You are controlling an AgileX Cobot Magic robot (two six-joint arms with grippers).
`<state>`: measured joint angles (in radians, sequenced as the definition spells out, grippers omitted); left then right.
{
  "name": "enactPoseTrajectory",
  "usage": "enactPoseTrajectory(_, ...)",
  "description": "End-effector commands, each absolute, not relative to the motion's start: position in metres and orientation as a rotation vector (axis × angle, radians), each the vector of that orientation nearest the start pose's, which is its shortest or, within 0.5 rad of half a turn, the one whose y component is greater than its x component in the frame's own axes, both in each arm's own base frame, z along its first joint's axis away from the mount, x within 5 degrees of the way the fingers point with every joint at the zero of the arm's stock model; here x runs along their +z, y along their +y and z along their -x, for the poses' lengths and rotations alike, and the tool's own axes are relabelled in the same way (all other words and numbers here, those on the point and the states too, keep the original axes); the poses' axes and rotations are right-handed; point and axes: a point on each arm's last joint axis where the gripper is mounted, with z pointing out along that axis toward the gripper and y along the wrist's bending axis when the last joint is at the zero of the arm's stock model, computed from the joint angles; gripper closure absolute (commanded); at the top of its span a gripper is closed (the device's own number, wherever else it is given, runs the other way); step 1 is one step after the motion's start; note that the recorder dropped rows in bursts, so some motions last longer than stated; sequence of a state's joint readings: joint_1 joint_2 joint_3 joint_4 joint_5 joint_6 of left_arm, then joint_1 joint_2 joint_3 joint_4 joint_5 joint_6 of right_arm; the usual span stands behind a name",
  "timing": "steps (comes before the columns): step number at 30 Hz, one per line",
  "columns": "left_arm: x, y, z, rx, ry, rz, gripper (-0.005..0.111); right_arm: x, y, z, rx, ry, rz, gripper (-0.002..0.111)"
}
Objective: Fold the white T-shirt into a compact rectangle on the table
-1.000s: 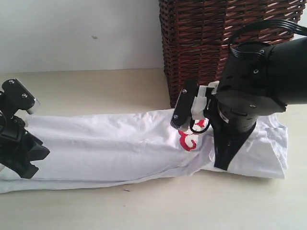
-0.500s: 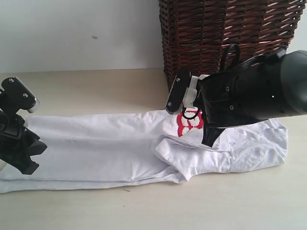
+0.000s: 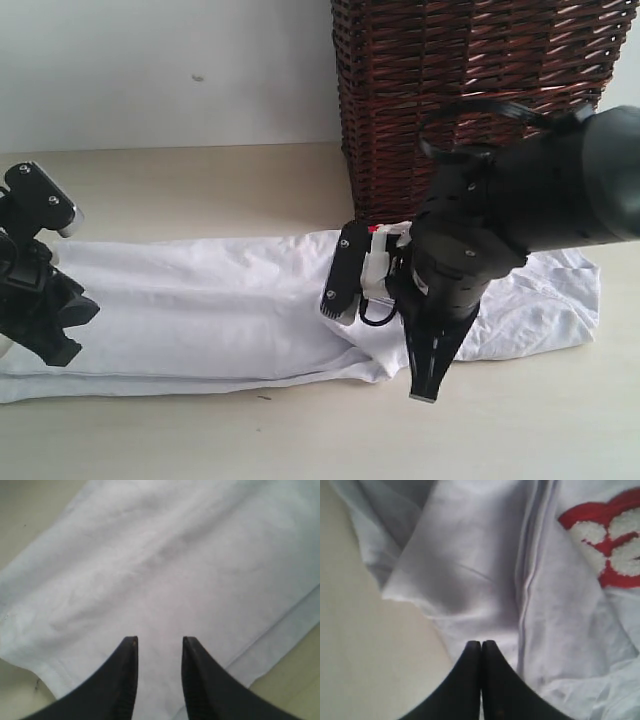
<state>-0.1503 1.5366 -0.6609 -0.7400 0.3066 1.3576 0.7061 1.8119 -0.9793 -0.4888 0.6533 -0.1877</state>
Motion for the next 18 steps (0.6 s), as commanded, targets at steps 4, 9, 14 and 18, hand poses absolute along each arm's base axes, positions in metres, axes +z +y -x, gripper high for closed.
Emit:
enactPoseTrajectory(4, 0.169, -0.059, -0.264, -0.076, 2.324, -1.050, 0.076, 0.120, 0.194, -0.281, -0.513, 2.246, 1.653, 0.108)
enactPoseTrajectory(9, 0.169, -0.059, -0.265, -0.063, 2.320, -1.043, 0.076, 0.130, 0.186, -0.298, -0.749, 2.172, 1.409, 0.108)
enactPoseTrajectory(14, 0.170, -0.059, -0.265, -0.060, 2.319, -1.042, 0.076, 0.129, 0.189, -0.301, -0.735, 2.121, 1.431, 0.108)
enactPoseTrajectory(18, 0.170, -0.059, -0.265, -0.060, 2.319, -1.042, 0.076, 0.135, 0.188, -0.306, -0.778, 2.077, 1.334, 0.108)
